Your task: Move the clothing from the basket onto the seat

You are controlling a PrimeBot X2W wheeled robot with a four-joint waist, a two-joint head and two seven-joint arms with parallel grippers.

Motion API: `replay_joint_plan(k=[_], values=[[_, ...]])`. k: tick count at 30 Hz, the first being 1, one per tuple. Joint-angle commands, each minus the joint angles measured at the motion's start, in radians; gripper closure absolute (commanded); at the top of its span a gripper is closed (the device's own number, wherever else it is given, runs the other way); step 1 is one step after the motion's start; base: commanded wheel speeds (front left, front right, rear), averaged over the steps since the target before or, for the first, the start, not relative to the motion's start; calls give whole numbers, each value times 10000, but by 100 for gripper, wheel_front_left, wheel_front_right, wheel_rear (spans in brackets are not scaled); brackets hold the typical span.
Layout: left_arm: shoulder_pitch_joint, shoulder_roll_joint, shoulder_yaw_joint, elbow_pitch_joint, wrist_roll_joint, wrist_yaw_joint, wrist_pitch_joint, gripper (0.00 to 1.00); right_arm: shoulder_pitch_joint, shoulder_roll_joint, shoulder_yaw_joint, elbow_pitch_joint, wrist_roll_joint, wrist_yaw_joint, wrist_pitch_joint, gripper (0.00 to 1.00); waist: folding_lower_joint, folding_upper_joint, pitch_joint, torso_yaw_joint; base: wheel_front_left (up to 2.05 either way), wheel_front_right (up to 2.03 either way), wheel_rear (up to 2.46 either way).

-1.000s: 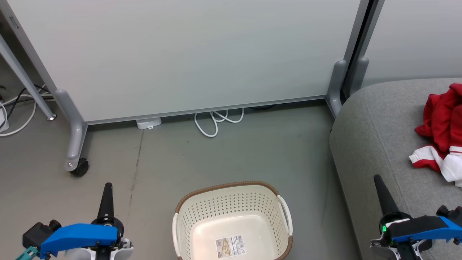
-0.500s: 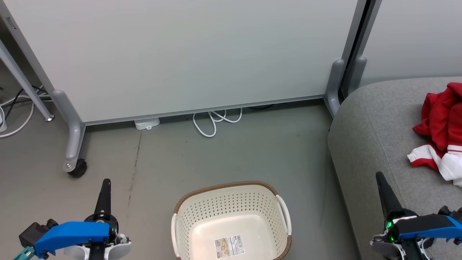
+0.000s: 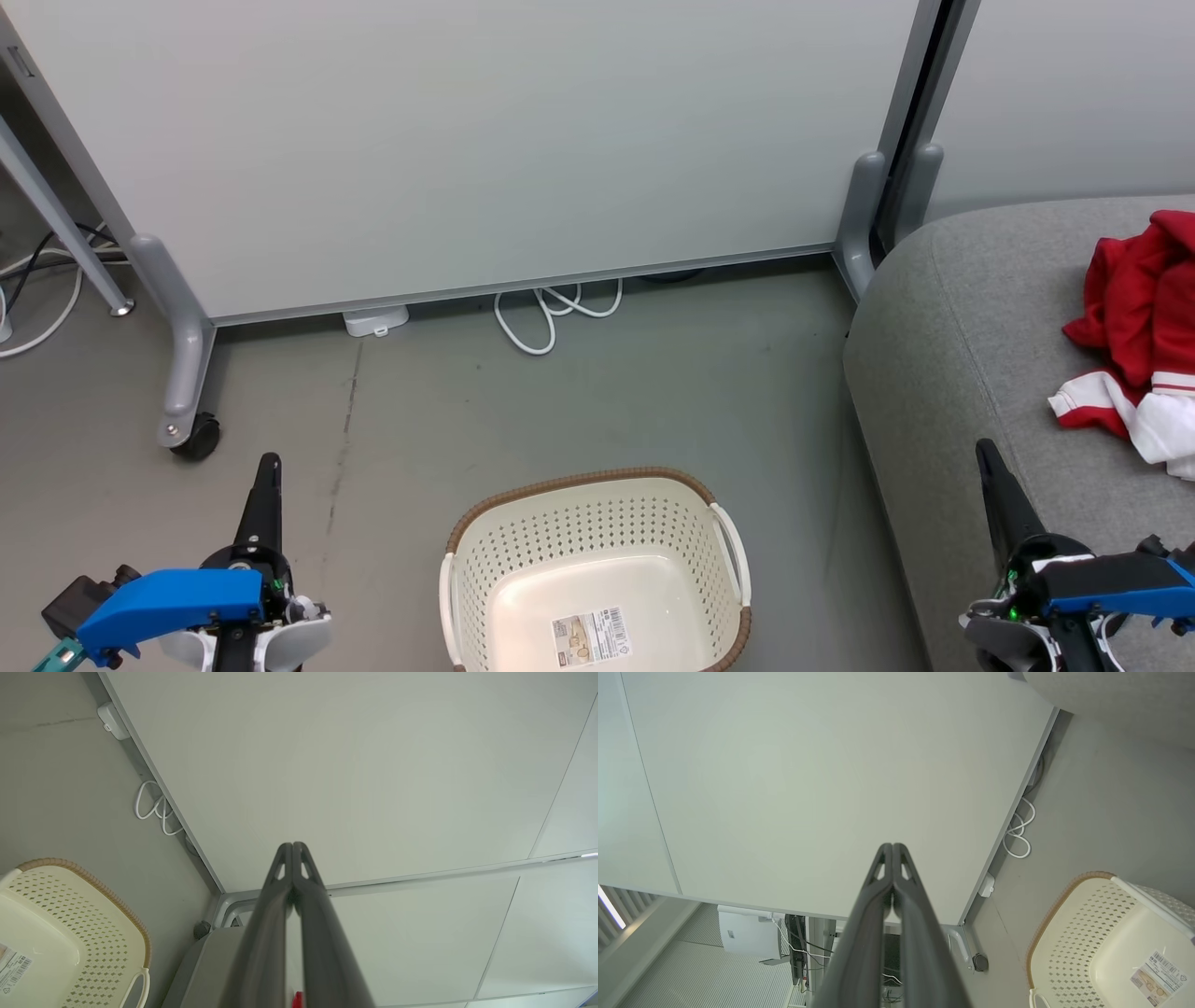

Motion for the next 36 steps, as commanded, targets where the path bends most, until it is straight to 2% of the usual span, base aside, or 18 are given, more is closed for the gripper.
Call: replay_joint_plan(k=[1, 26, 36], values=[[-206, -5, 64, -91, -135, -26, 32, 100, -184, -29, -23, -76, 182, 3, 43, 100, 0, 0, 0, -3, 0, 0, 0], [-239, -67, 321, -362, -1691, -32, 497, 100, -239, -32, -127, -83, 1865, 4, 309, 100, 0, 0, 11, -123, 0, 0, 0], [-223, -65, 318, -358, -1666, -32, 498, 100, -238, -32, -123, -80, 1839, 4, 312, 100, 0, 0, 12, -124, 0, 0, 0]])
